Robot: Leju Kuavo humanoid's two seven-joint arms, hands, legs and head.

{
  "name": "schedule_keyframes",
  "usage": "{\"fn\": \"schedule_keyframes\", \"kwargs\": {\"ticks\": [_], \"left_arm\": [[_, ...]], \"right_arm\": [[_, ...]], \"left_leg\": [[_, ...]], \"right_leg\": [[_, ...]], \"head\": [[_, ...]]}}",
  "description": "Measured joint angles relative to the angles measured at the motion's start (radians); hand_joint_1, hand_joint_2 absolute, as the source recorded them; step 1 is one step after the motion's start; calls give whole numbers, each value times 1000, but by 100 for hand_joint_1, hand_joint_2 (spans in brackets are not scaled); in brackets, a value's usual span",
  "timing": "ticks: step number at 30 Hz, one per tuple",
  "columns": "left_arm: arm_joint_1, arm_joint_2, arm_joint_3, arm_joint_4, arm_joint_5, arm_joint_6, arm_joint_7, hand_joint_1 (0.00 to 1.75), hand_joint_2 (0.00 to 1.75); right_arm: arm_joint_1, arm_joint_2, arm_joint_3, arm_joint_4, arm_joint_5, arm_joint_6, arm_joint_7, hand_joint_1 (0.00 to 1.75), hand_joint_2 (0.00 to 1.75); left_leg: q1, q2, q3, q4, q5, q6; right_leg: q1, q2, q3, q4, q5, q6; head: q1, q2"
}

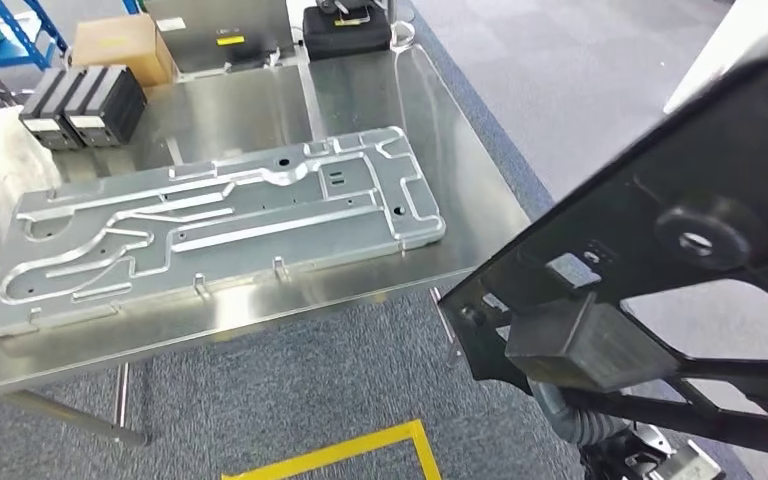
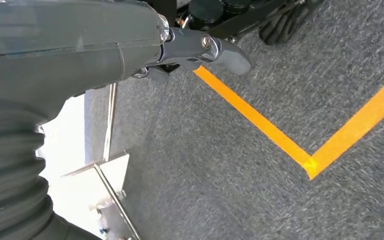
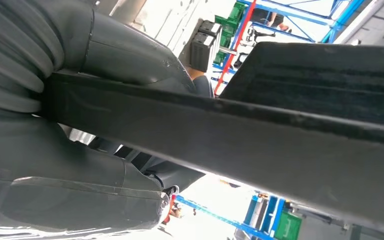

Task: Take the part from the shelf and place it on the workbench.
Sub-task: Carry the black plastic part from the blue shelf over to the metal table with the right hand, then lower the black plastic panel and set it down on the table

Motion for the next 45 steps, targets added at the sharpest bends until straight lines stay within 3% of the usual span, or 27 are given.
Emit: {"fn": "schedule_keyframes", "kwargs": {"ticks": [2, 5, 6, 7, 8, 9, 10, 12, 14, 16, 17, 20, 21, 22, 24, 26, 28, 31, 32, 34, 36, 37, 38, 40, 41, 43, 45], "left_arm": [[-3, 0, 0, 0, 0, 0, 1, 0, 175], [-3, -1, 0, 0, 0, 1, 2, 0, 175], [-1, -2, 0, 0, 0, 1, 2, 0, 175], [0, -2, 0, 0, 0, 1, 2, 0, 175], [1, -2, 0, 0, 0, 1, 2, 0, 175], [1, -3, 0, 0, 0, 1, 0, 0, 175], [0, -3, 0, 0, 0, 1, -4, 0, 175], [-2, -3, 0, 0, 0, -3, -17, 0, 175], [-6, -2, -1, 0, 0, -10, -32, 0, 175], [-11, -2, -3, 0, 0, -18, -43, 0, 175], [-16, -3, -4, 0, 0, -21, -45, 0, 175], [-22, -3, -8, 0, 0, -24, -47, 0, 175], [-21, -3, -9, 0, 0, -26, -50, 0, 175], [-19, -3, -9, 0, 0, -29, -56, 0, 175], [-21, -3, -12, 0, 0, -39, -74, 0, 175], [-32, -4, -19, 0, 0, -47, -88, 0, 175], [-48, -7, -25, 0, 0, -51, -92, 0, 175], [-62, -14, -33, 0, 0, -52, -88, 0, 175], [-63, -16, -36, 0, 0, -50, -86, 0, 175], [-63, -19, -42, 0, 0, -32, -87, 0, 175], [-56, -19, -45, 0, 0, 16, -86, 0, 175], [-52, -17, -45, 0, 0, 48, -85, 0, 175], [-46, -14, -47, -1, 0, 79, -83, 0, 175], [-32, -8, -49, -1, 0, 122, -82, 0, 175], [-25, -4, -51, -1, 0, 136, -83, 0, 175], [-15, 2, -56, -1, 0, 156, -89, 0, 175], [-11, 9, -62, -1, 0, 163, -95, 0, 175]], "right_arm": [[-7, 1, 0, 0, 0, 0, 0, 169, 175], [-9, 1, 1, 0, 0, 1, 0, 169, 175], [-9, 1, 1, 1, 1, 1, 0, 169, 175], [-10, 1, 1, 1, 3, 1, 0, 169, 175], [-11, 1, 1, 1, 8, 1, -1, 169, 175], [-15, 1, 1, 1, 17, 1, -2, 169, 175], [-22, 0, 1, 1, 31, 0, -3, 169, 175], [-50, -9, 2, 2, 72, -4, -4, 169, 175], [-124, -36, 9, 13, 128, -16, 11, 169, 175], [-249, -75, 27, 48, 178, -39, 41, 169, 175], [-310, -93, 37, 70, 192, -50, 54, 169, 175], [-422, -132, 66, 122, 209, -75, 75, 169, 175], [-449, -142, 79, 136, 226, -86, 81, 169, 175], [-485, -154, 95, 153, 260, -101, 89, 169, 175], [-613, -176, 151, 217, 381, -143, 118, 169, 175], [-816, -185, 248, 353, 528, -194, 156, 169, 175], [-1019, -169, 362, 523, 642, -239, 190, 169, 175], [-1223, -95, 513, 788, 764, -312, 243, 169, 175], [-1283, -59, 560, 887, 804, -342, 268, 169, 175], [-1384, 9, 652, 1085, 878, -391, 329, 169, 175], [-1428, 61, 728, 1247, 931, -417, 387, 169, 175], [-1434, 83, 758, 1312, 949, -424, 407, 169, 175], [-1435, 102, 784, 1369, 961, -433, 422, 169, 175], [-1435, 137, 821, 1463, 972, -455, 437, 169, 175], [-1435, 154, 833, 1501, 972, -466, 439, 169, 175], [-1428, 187, 847, 1561, 970, -481, 444, 169, 175], [-1418, 214, 855, 1599, 969, -485, 449, 169, 175]], "left_leg": [[3, 0, 22, -12, -1, 6], [4, -1, 35, -13, -15, 8], [5, -2, 41, -13, -22, 7], [6, -2, 50, -13, -29, 5], [7, -3, 61, -13, -38, 2], [7, -4, 72, -12, -47, -3], [7, -5, 80, -10, -56, -8], [4, -4, 86, -4, -70, -21], [1, 1, 88, 0, -76, -32], [3, 4, 74, 37, -87, -41], [6, 4, 50, 82, -105, -44], [14, 4, -62, 259, -179, -52], [15, 4, -86, 284, -181, -53], [15, 4, -93, 272, -161, -52], [14, 7, -63, 157, -69, -44], [10, 15, -36, 48, -14, -32], [5, 19, -32, 18, -9, -25], [11, 13, -16, -2, 14, -15], [14, 11, -11, -9, 19, -12], [14, 9, -7, -12, 20, -9], [16, 0, -2, -12, 14, -8], [16, -6, 1, -11, 11, -9], [17, -13, 6, -9, 6, -10], [14, -21, 12, -5, -6, -16], [12, -22, 11, -2, -11, -20], [9, -20, 8, -2, -16, -30], [9, -17, 11, -4, -23, -39]], "right_leg": [[-3, -1, -41, 74, -28, 7], [-8, -2, -165, 231, -93, 22], [-10, -2, -191, 243, -95, 26], [-12, -2, -199, 223, -75, 29], [-14, -3, -193, 174, -35, 31], [-16, -3, -179, 107, 23, 32], [-15, -4, -167, 51, 63, 28], [-13, -4, -157, -7, 110, 10], [-13, 1, -156, -9, 112, -9], [-16, 7, -150, -14, 114, -21], [-17, 9, -146, -16, 113, -25], [-12, 0, -141, -16, 104, -32], [-10, -2, -139, -16, 101, -33], [-9, -4, -137, -15, 99, -33], [-8, 0, -132, -15, 95, -32], [-7, 11, -133, -13, 96, -27], [-7, 18, -136, -13, 97, -15], [-5, 6, -137, 2, 83, 0], [-4, 1, -154, 36, 64, 2], [-5, -4, -215, 155, 10, 5], [-6, -4, -268, 248, -7, 8], [-7, -4, -273, 245, 12, 9], [-7, -4, -262, 204, 49, 7], [-5, -4, -216, 77, 126, -2], [-2, -4, -198, 25, 144, -8], [3, -3, -186, -11, 141, -18], [-2, 0, -180, -24, 137, -26]], "head": [[0, 0], [0, 0], [0, 0], [0, 0], [0, 0], [0, 0], [0, 0], [1, 0], [1, 0], [1, 0], [1, 0], [1, 0], [1, 0], [1, 0], [1, 0], [1, 0], [1, 0], [1, 0], [1, 0], [1, 0], [1, 0], [1, 0], [1, 0], [1, 0], [1, 0], [1, 0], [1, 0]]}}
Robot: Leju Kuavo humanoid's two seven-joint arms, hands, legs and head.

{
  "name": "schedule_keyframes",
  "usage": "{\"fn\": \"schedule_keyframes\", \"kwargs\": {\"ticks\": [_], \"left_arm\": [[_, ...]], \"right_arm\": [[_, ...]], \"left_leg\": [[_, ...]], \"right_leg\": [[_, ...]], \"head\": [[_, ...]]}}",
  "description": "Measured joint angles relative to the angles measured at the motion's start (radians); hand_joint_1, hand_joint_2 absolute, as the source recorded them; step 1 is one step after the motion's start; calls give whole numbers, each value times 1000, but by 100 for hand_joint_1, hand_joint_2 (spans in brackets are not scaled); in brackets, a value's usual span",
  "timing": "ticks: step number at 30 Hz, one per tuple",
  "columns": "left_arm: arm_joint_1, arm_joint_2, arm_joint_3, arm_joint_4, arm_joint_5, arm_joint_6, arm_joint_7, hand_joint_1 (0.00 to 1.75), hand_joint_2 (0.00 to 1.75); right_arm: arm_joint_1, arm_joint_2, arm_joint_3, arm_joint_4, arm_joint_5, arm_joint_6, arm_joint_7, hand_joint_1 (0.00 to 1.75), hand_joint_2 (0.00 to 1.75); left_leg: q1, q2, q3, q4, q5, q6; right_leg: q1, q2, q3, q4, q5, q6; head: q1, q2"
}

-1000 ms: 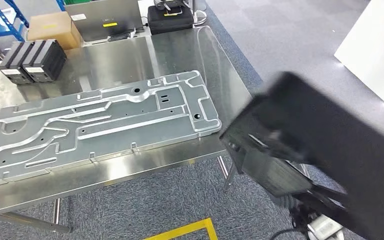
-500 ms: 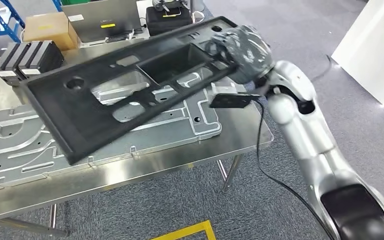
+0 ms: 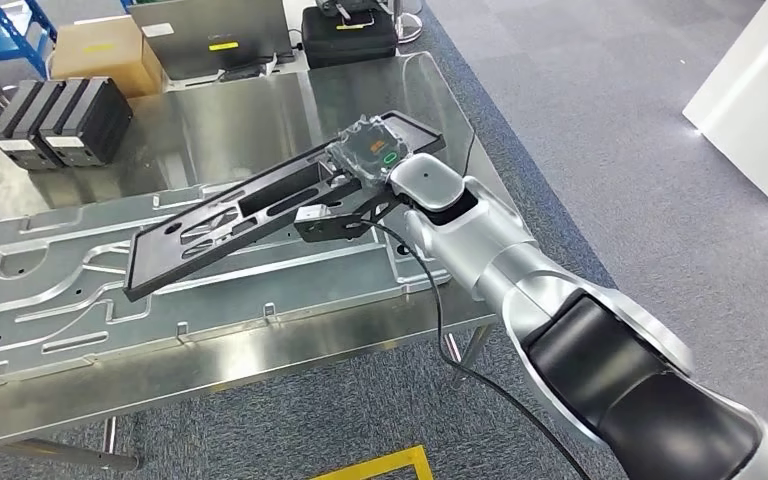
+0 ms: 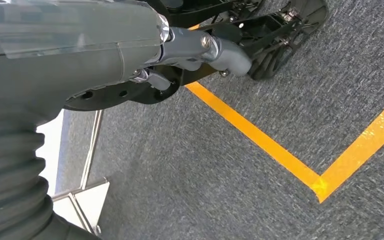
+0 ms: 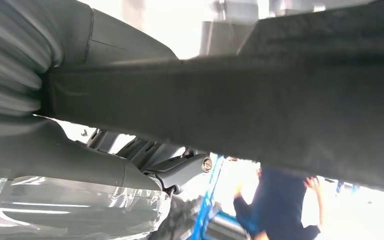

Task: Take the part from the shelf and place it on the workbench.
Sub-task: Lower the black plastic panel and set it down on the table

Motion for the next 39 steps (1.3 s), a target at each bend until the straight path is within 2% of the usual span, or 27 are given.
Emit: {"fn": "schedule_keyframes", "kwargs": {"ticks": [2, 3, 5, 6, 7, 8, 9, 11, 13, 15, 17, 18, 20, 21, 22, 23, 25, 26, 27, 29, 31, 33, 35, 36, 37, 38, 39], "left_arm": [[2, 5, -6, 0, 0, 0, -2, 0, 175], [4, 7, -9, 0, 0, 0, -2, 0, 175], [6, 10, -13, 0, 0, 0, -2, 0, 175], [7, 11, -14, 0, 0, 0, -2, 0, 175], [9, 12, -14, 0, 0, 0, -2, 0, 175], [10, 14, -14, 0, 0, -1, -2, 0, 175], [10, 15, -15, 0, 0, -4, -1, 0, 175], [10, 16, -15, 0, 0, -23, 1, 0, 175], [8, 16, -16, 0, 0, -59, 5, 0, 175], [6, 16, -17, 0, 0, -92, 9, 0, 175], [5, 15, -20, 0, 0, -103, 16, 0, 175], [4, 15, -21, 0, 0, -106, 17, 0, 175], [1, 14, -24, 0, 0, -118, 13, 0, 175], [0, 14, -24, 0, 0, -127, 9, 0, 175], [-1, 14, -24, 0, 0, -134, 6, 0, 175], [-2, 14, -24, 0, 0, -139, 4, 0, 175], [-5, 12, -24, 0, 0, -142, 2, 0, 175], [-7, 11, -24, 0, 0, -143, 2, 0, 175], [-9, 9, -24, 0, 0, -144, 2, 0, 175], [-10, 7, -25, 0, 0, -145, 2, 0, 175], [-11, 6, -25, 0, 0, -145, 2, 0, 87], [-11, 6, -26, 0, 0, -145, 4, 0, 0], [-10, 6, -29, 0, 0, -147, 18, 0, 0], [-10, 6, -30, 0, 0, -147, 27, 0, 0], [-9, 7, -32, 0, 0, -145, 35, 0, 0], [-8, 7, -32, 0, 0, -142, 39, 0, 0], [-7, 7, -32, 0, 0, -140, 40, 0, 0]], "right_arm": [[7, 20, 6, 26, 0, -2, 2, 169, 175], [9, 29, 9, 37, 0, -3, 2, 169, 175], [13, 42, 16, 55, 0, -4, 2, 169, 175], [16, 47, 19, 62, 0, -5, 3, 169, 175], [19, 50, 21, 69, 0, -5, 3, 169, 175], [21, 52, 23, 75, 0, -5, 3, 169, 175], [22, 55, 24, 80, -1, -4, 4, 169, 175], [19, 59, 26, 88, -3, -4, 5, 85, 87], [17, 61, 26, 95, -7, -4, 8, 0, 0], [18, 61, 26, 100, -10, -4, 9, 0, 0], [19, 60, 21, 105, -14, -5, 10, 0, 0], [20, 58, 19, 107, -16, -5, 9, 0, 0], [24, 53, 13, 111, -19, -6, 6, 0, 0], [28, 50, 12, 113, -20, -6, 5, 0, 0], [31, 48, 10, 115, -20, -6, 4, 0, 0], [33, 47, 8, 117, -20, -6, 3, 0, 0], [32, 46, 4, 117, -20, -6, 3, 0, 0], [31, 46, 2, 117, -20, -6, 3, 0, 0], [30, 46, 0, 117, -20, -6, 3, 0, 0], [30, 45, -2, 118, -20, -6, 2, 0, 0], [29, 44, -4, 117, -20, -6, 2, 0, 0], [27, 44, -5, 117, -20, -7, 1, 0, 0], [26, 45, -5, 117, -20, -6, 1, 0, 0], [28, 45, -5, 117, -20, -5, 2, 0, 0], [30, 46, -5, 117, -19, -4, 3, 0, 0], [31, 47, -6, 117, -18, -3, 5, 0, 0], [31, 47, -9, 117, -17, -2, 7, 0, 0]], "left_leg": [[0, 5, -16, 41, -27, -9], [2, 8, -42, 95, -52, -13], [7, 10, -119, 233, -99, -21], [11, 12, -148, 278, -104, -25], [14, 13, -160, 284, -88, -28], [17, 15, -151, 250, -55, -31], [21, 17, -126, 185, -11, -33], [23, 18, -71, 57, 45, -32], [19, 16, -50, 11, 51, -22], [18, 16, -48, 7, 51, -7], [20, 17, -44, 2, 53, 7], [20, 18, -42, -1, 53, 13], [16, 18, -41, -1, 52, 20], [13, 18, -41, 0, 51, 22], [11, 18, -40, 0, 50, 24], [8, 17, -38, 0, 50, 25], [3, 16, -34, 0, 48, 25], [0, 16, -34, 1, 46, 24], [-1, 17, -34, 2, 45, 21], [-1, 18, -35, 1, 45, 13], [0, 19, -35, 6, 38, 2], [1, 20, -59, 66, -2, -8], [8, 19, -114, 190, -63, -18], [12, 19, -140, 244, -82, -23], [16, 20, -153, 271, -83, -27], [20, 20, -148, 258, -66, -32], [25, 20, -124, 208, -33, -35]], "right_leg": [[-7, -1, 13, -12, -2, -8], [-8, -1, 18, -15, -3, -12], [-8, -2, 25, -16, -8, -15], [-8, -2, 29, -16, -12, -15], [-8, -2, 33, -15, -15, -13], [-9, -2, 38, -14, -19, -10], [-11, -2, 42, -11, -24, -7], [-10, 1, 46, -5, -32, 4], [-6, 2, 46, -4, -35, 16], [-8, 2, 47, -6, -36, 27], [-11, 1, 33, 31, -62, 36], [-12, 1, 11, 80, -89, 39], [-11, 1, -56, 213, -146, 42], [-11, 1, -82, 262, -159, 42], [-10, 1, -93, 277, -152, 40], [-8, 1, -84, 252, -128, 35], [0, 1, -22, 119, -60, 18], [5, -1, 8, 56, -36, 10], [9, -2, 27, 15, -24, 5], [14, -4, 36, -8, -20, 2], [8, -4, 42, -19, -15, -3], [0, -6, 51, -31, -11, -8], [0, -7, 53, -32, -11, -11], [-1, -8, 53, -32, -11, -11], [-2, -8, 53, -31, -12, -11], [-3, -7, 53, -29, -13, -9], [-6, -6, 54, -26, -15, -6]], "head": [[0, 0], [0, 0], [0, 0], [0, 0], [0, 0], [0, 0], [0, 0], [0, 0], [0, 0], [0, 0], [0, 0], [0, 0], [0, 0], [0, 0], [0, 0], [0, 0], [0, 0], [0, 0], [0, 0], [0, 0], [0, 0], [0, 0], [0, 0], [0, 0], [0, 0], [0, 0], [0, 0]]}}
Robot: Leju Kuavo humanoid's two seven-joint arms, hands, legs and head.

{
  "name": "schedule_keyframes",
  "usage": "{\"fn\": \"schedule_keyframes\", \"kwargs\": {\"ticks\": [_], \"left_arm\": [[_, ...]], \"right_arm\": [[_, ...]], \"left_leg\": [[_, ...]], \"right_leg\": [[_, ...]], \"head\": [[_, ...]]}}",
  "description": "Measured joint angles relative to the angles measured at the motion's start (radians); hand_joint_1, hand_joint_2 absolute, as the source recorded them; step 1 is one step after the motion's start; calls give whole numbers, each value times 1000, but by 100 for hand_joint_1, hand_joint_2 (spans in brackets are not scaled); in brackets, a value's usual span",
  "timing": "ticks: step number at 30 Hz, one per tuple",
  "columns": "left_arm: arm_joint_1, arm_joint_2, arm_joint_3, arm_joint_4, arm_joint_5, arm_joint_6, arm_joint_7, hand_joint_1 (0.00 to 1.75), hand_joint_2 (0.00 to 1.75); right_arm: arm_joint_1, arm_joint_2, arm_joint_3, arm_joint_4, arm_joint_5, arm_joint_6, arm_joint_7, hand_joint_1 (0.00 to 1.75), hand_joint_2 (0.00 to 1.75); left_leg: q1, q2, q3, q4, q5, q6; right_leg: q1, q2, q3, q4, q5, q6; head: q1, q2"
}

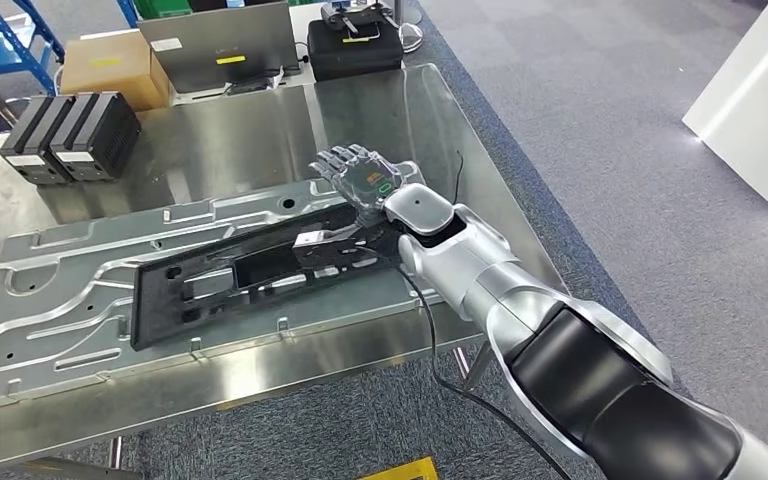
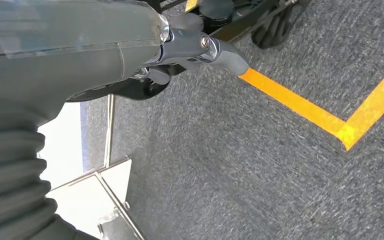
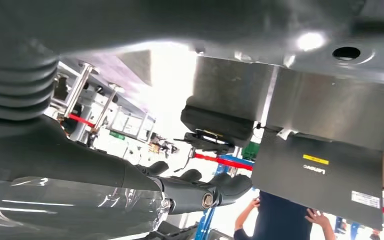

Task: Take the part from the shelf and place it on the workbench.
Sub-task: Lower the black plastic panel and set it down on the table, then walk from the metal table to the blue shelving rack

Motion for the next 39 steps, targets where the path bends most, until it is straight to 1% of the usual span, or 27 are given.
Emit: {"fn": "schedule_keyframes", "kwargs": {"ticks": [2, 3, 6, 8, 9, 11, 12, 13, 14, 15, 16, 18, 20, 22, 23, 24, 26, 27, 28, 29, 30, 31, 33, 34, 36, 38, 39], "left_arm": [[1, 1, 0, 0, 0, 3, 0, 0, 0], [1, 1, -1, 0, 0, 4, 1, 0, 0], [3, 1, -1, 0, 0, 6, 3, 0, 0], [6, 1, -1, 0, 0, 6, 0, 0, 0], [7, 1, 0, 0, 0, 6, -2, 0, 0], [9, 1, 3, 0, 0, 7, -8, 0, 0], [11, 1, 7, 0, 0, 7, -9, 0, 0], [14, 1, 11, 0, 0, 7, -8, 0, 0], [17, 1, 15, 0, 0, 5, -7, 0, 0], [21, 1, 19, 0, 0, 3, -4, 0, 0], [24, 1, 22, 0, 0, 1, -1, 0, 0], [27, 1, 25, 0, 0, -3, 7, 0, 0], [29, 1, 28, 0, 0, -6, 14, 0, 0], [32, 2, 31, 0, 0, -6, 16, 0, 0], [33, 2, 34, 0, 0, -5, 13, 0, 0], [33, 2, 37, 0, 0, -3, 8, 0, 0], [33, 2, 43, 0, 0, 7, -9, 0, 0], [33, 2, 46, 0, 0, 13, -18, 0, 0], [32, 2, 49, 0, 0, 20, -25, 0, 0], [32, 3, 53, 0, 0, 25, -31, 0, 0], [32, 3, 58, 0, 0, 28, -34, 0, 0], [32, 3, 64, 0, 0, 31, -34, 0, 0], [34, 1, 74, 1, 0, 33, -29, 0, 0], [36, 0, 79, 1, 0, 33, -24, 0, 0], [37, -2, 90, 1, 0, 33, -14, 0, 0], [35, -3, 100, 1, 0, 32, -4, 0, 0], [34, -3, 104, 1, 0, 31, 0, 0, 0]], "right_arm": [[-1, -2, -7, 0, 1, 1, 6, 0, 0], [-1, -3, -11, 0, 1, 2, 9, 0, 0], [1, -13, -23, 2, 2, 2, 14, 0, 0], [0, -27, -32, 4, 3, -3, 30, 0, 0], [0, -39, -38, 5, 4, -8, 42, 0, 0], [-1, -79, -55, 8, 17, -30, 66, 0, 0], [-4, -107, -61, 9, 36, -50, 79, 0, 0], [-11, -140, -64, 11, 67, -84, 99, 0, 0], [-25, -174, -65, 12, 102, -125, 126, 0, 0], [-47, -207, -65, 13, 134, -168, 153, 0, 0], [-78, -237, -65, 13, 158, -207, 178, 0, 0], [-153, -289, -66, 10, 185, -261, 205, 0, 0], [-231, -336, -72, 1, 204, -307, 213, 0, 0], [-310, -373, -85, -15, 216, -345, 197, 0, 0], [-350, -392, -96, -27, 217, -364, 177, 0, 0], [-390, -411, -111, -48, 214, -388, 148, 0, 0], [-447, -471, -151, -133, 187, -439, 68, 0, 0], [-458, -508, -173, -194, 168, -454, 27, 0, 0], [-452, -553, -197, -269, 141, -458, -5, 0, 0], [-424, -605, -226, -355, 109, -458, -22, 0, 0], [-364, -666, -262, -452, 74, -463, -28, 0, 0], [-270, -731, -315, -568, 36, -475, -34, 0, 0], [11, -834, -478, -817, -26, -510, -86, 0, 0], [173, -859, -590, -939, -55, -522, -153, 0, 0], [480, -858, -842, -1145, -125, -529, -325, 0, 0], [716, -793, -1084, -1315, -211, -530, -470, 0, 0], [812, -745, -1188, -1388, -249, -530, -513, 0, 0]], "left_leg": [[5, 0, 65, -135, 56, -3], [4, 0, 85, -177, 67, 1], [0, -4, 92, -198, 68, 24], [-1, -3, 93, -202, 72, 39], [-1, -2, 94, -204, 74, 46], [-3, -4, 93, -204, 75, 56], [-5, -6, 93, -204, 75, 60], [-7, -10, 93, -204, 75, 62], [-9, -14, 93, -203, 75, 63], [-12, -17, 94, -203, 75, 63], [-15, -19, 94, -202, 75, 63], [-22, -19, 92, -201, 73, 61], [-26, -18, 89, -200, 71, 55], [-27, -15, 88, -198, 66, 47], [-27, -12, 83, -185, 51, 43], [-27, -10, 72, -153, 25, 40], [-25, -6, 28, -36, -46, 37], [-24, -6, 6, 26, -72, 36], [-23, -5, -7, 63, -79, 35], [-21, -4, -4, 64, -66, 34], [-18, -3, 16, 26, -36, 32], [-15, -3, 48, -39, 1, 32], [-10, -8, 110, -153, 40, 34], [-10, -12, 125, -181, 41, 38], [-16, -20, 127, -193, 37, 57], [-17, -24, 124, -201, 48, 75], [-16, -25, 122, -206, 55, 81]], "right_leg": [[-2, 2, -3, 11, -7, 12], [-1, 3, -5, 16, -9, 18], [1, 4, -9, 16, -8, 35], [-3, 3, -17, 38, -25, 44], [-5, 4, -33, 75, -48, 48], [-6, 3, -92, 202, -109, 53], [-5, 4, -123, 264, -131, 54], [-5, 4, -141, 298, -135, 53], [-5, 4, -144, 296, -121, 51], [-3, 4, -127, 253, -91, 46], [0, 3, -96, 184, -53, 39], [9, 1, -40, 61, -6, 27], [15, -1, -25, 21, 1, 23], [11, -2, -25, 16, 4, 18], [8, -3, -24, 12, 6, 14], [5, -4, -22, 8, 7, 10], [6, -9, -19, 6, 6, 5], [7, -11, -17, 6, 4, 4], [8, -14, -14, 6, 2, 5], [9, -16, -9, 7, 0, 6], [9, -20, -2, 7, -3, 10], [9, -25, 6, 7, -6, 14], [16, -38, 19, 7, -14, 24], [18, -41, 22, 8, -15, 30], [16, -44, 19, 7, -11, 43], [10, -39, 15, 11, -22, 55], [7, -30, 8, 34, -48, 59]], "head": [[0, 0], [0, 0], [0, 0], [0, 0], [0, 0], [0, 0], [0, 0], [0, 0], [0, 0], [0, 0], [0, 0], [0, 0], [0, 0], [0, 0], [0, 0], [0, 0], [0, 0], [0, 0], [0, 0], [0, 0], [0, 0], [0, 0], [1, 0], [1, 0], [1, 0], [2, 0], [2, 0]]}}
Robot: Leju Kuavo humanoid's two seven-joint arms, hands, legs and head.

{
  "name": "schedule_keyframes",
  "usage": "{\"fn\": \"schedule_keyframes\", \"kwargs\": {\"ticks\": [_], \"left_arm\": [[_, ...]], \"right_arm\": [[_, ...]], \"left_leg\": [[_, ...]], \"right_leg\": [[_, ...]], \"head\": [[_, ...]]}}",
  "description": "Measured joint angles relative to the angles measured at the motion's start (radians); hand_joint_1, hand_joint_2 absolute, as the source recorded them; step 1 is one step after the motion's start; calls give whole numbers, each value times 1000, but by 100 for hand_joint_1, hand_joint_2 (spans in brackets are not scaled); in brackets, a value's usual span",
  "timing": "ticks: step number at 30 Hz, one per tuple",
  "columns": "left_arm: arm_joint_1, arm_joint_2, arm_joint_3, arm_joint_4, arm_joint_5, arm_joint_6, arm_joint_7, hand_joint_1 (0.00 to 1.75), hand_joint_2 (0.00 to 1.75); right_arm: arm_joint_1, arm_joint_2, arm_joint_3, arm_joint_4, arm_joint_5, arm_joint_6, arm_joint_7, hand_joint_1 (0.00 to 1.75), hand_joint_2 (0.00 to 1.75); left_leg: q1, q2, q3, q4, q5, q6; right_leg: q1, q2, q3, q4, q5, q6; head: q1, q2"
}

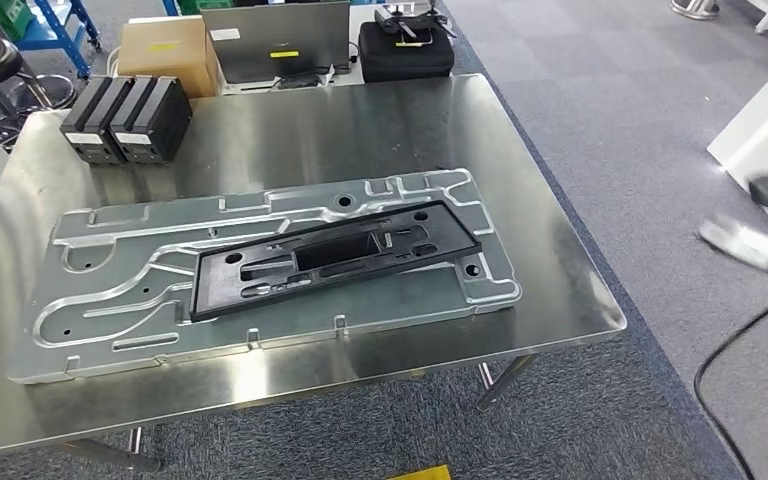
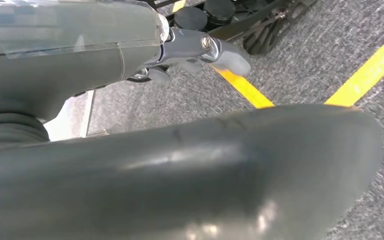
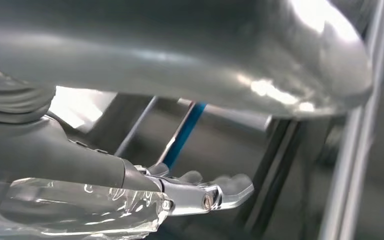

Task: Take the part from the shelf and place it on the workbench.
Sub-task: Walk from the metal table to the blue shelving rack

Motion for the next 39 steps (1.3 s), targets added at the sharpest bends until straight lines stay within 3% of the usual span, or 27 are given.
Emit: {"fn": "schedule_keyframes", "kwargs": {"ticks": [3, 4, 5, 6, 8, 10, 11, 12, 14, 15, 17, 18, 19, 20, 21, 23, 25, 26, 28, 29, 30, 33, 34, 35, 36, 38, 39], "left_arm": [[-3, -4, 11, 0, 0, -4, 14, 0, 0], [-5, -6, 14, 0, 0, -5, 18, 0, 0], [-6, -7, 16, 0, 0, -6, 20, 0, 0], [-7, -8, 17, 0, 0, -6, 22, 0, 0], [-11, -12, 17, 0, 0, -8, 22, 0, 0], [-16, -18, 17, 0, 0, -8, 14, 0, 0], [-18, -21, 16, 0, 0, -8, 9, 0, 0], [-20, -22, 16, 0, 0, -6, 2, 0, 0], [-22, -19, 15, 0, 0, -2, -14, 0, 0], [-22, -17, 15, 0, 0, -1, -22, 0, 0], [-20, -11, 15, 0, 0, 0, -29, 0, 0], [-21, -8, 15, 0, 0, 0, -30, 0, 0], [-22, -5, 15, 0, 0, -1, -30, 0, 0], [-25, -2, 14, 0, 0, -1, -30, 0, 0], [-28, 0, 14, 0, 0, -2, -30, 0, 0], [-33, 5, 14, 0, 0, -2, -30, 0, 0], [-37, 8, 14, -1, 0, -2, -29, 0, 0], [-38, 9, 14, -1, 0, -2, -29, 0, 0], [-36, 10, 14, -1, 0, -1, -28, 0, 0], [-35, 10, 14, -1, 0, -1, -28, 0, 0], [-36, 11, 14, -1, 0, -1, -28, 0, 0], [-37, 11, 14, -2, 0, -1, -28, 0, 0], [-37, 11, 14, -2, 0, -1, -28, 0, 0], [-36, 11, 14, -2, 0, -1, -28, 0, 0], [-37, 11, 14, -2, 0, -1, -28, 0, 0], [-38, 11, 14, -2, 0, -1, -28, 0, 0], [-39, 11, 14, -2, 0, -1, -28, 0, 0]], "right_arm": [[243, 174, -224, -170, -56, 0, -44, 0, 0], [310, 240, -272, -206, -61, 0, -46, 0, 0], [369, 311, -312, -231, -61, 0, -47, 0, 0], [415, 382, -347, -238, -58, 2, -47, 0, 0], [463, 509, -409, -183, -52, 17, -43, 0, 0], [459, 597, -476, -8, -35, 41, -3, 0, 0], [439, 619, -521, 142, -14, 53, 53, 0, 0], [413, 631, -574, 321, 7, 78, 151, 0, 0], [363, 651, -689, 668, 24, 180, 443, 0, 0], [348, 663, -737, 801, 20, 242, 600, 0, 0], [328, 687, -802, 1001, 14, 309, 807, 0, 0], [322, 697, -825, 1085, 14, 318, 841, 0, 0], [316, 706, -844, 1154, 13, 320, 835, 0, 0], [310, 713, -861, 1210, 14, 321, 810, 0, 0], [303, 716, -876, 1253, 14, 321, 785, 0, 0], [289, 717, -901, 1320, 14, 323, 762, 0, 0], [279, 717, -917, 1367, 14, 325, 758, 0, 0], [275, 716, -923, 1383, 14, 326, 757, 0, 0], [270, 716, -934, 1410, 14, 327, 756, 0, 0], [268, 715, -938, 1420, 14, 327, 756, 0, 0], [267, 715, -941, 1428, 14, 327, 756, 0, 0], [267, 714, -949, 1448, 14, 327, 756, 0, 0], [266, 714, -951, 1453, 14, 327, 756, 0, 0], [265, 714, -952, 1457, 14, 327, 756, 0, 44], [264, 713, -953, 1460, 14, 327, 756, 0, 87], [261, 712, -953, 1468, 13, 339, 764, 0, 175], [259, 712, -954, 1471, 9, 370, 784, 0, 175]], "left_leg": [[-6, 2, -15, -4, 14, 11], [-10, 3, -22, -4, 19, 12], [-14, 4, -29, -4, 23, 11], [-18, 7, -36, -4, 29, 10], [-24, 14, -50, -4, 42, 7], [-24, 23, -53, -10, 56, -3], [-19, 27, -52, -14, 63, -9], [-14, 29, -49, -20, 72, -16], [-8, 30, -52, -21, 73, -28], [-8, 29, -59, -5, 47, -33], [-7, 28, -80, 83, -58, -45], [-6, 28, -90, 146, -110, -50], [-5, 28, -95, 204, -140, -55], [-4, 28, -88, 241, -144, -59], [-4, 28, -67, 245, -125, -61], [-3, 28, 28, 151, -77, -62], [-6, 27, 142, 0, -87, -56], [-8, 26, 174, -48, -102, -51], [-11, 25, 175, -65, -102, -36], [-10, 28, 168, -67, -91, -28], [-9, 31, 157, -67, -78, -19], [-9, 37, 113, -67, -39, -6], [-10, 39, 96, -65, -27, -6], [-11, 41, 78, -61, -16, -8], [-11, 42, 59, -56, -5, -10], [-11, 44, 22, -42, 14, -16], [-11, 44, 7, -35, 21, -19]], "right_leg": [[-6, 27, -57, 165, -121, 8], [-6, 29, -70, 212, -143, 8], [-6, 30, -67, 231, -146, 6], [-6, 30, -44, 209, -129, 2], [-2, 28, 46, 79, -86, -13], [9, 25, 116, -31, -63, -29], [17, 24, 129, -58, -60, -38], [24, 24, 129, -66, -47, -45], [27, 20, 126, -91, -20, -59], [24, 17, 119, -99, -5, -65], [18, 16, 95, -105, 23, -71], [15, 18, 77, -103, 35, -72], [13, 20, 58, -100, 47, -71], [11, 21, 39, -95, 59, -70], [8, 22, 19, -89, 69, -68], [5, 23, -19, -71, 87, -62], [7, 23, -44, -51, 100, -52], [7, 23, -48, -44, 106, -47], [7, 22, -50, -44, 123, -35], [5, 24, -55, -38, 117, -30], [2, 26, -62, -21, 92, -25], [-4, 32, -96, 124, -65, -15], [-5, 32, -101, 182, -98, -11], [-6, 32, -99, 226, -103, -7], [-8, 32, -84, 243, -84, -5], [-11, 32, -10, 185, -29, -6], [-11, 32, 49, 116, -25, -9]], "head": [[0, 0], [0, 0], [0, 0], [0, 0], [0, 0], [-1, 0], [-1, 0], [-2, 0], [-2, 0], [-2, 0], [-2, 0], [-2, 0], [-2, 0], [-2, 0], [-2, 0], [-2, 0], [-2, 0], [-2, 0], [-1, 0], [-1, 0], [-1, 0], [-1, 0], [-1, 0], [-1, 0], [-1, 0], [-1, 0], [-1, 0]]}}
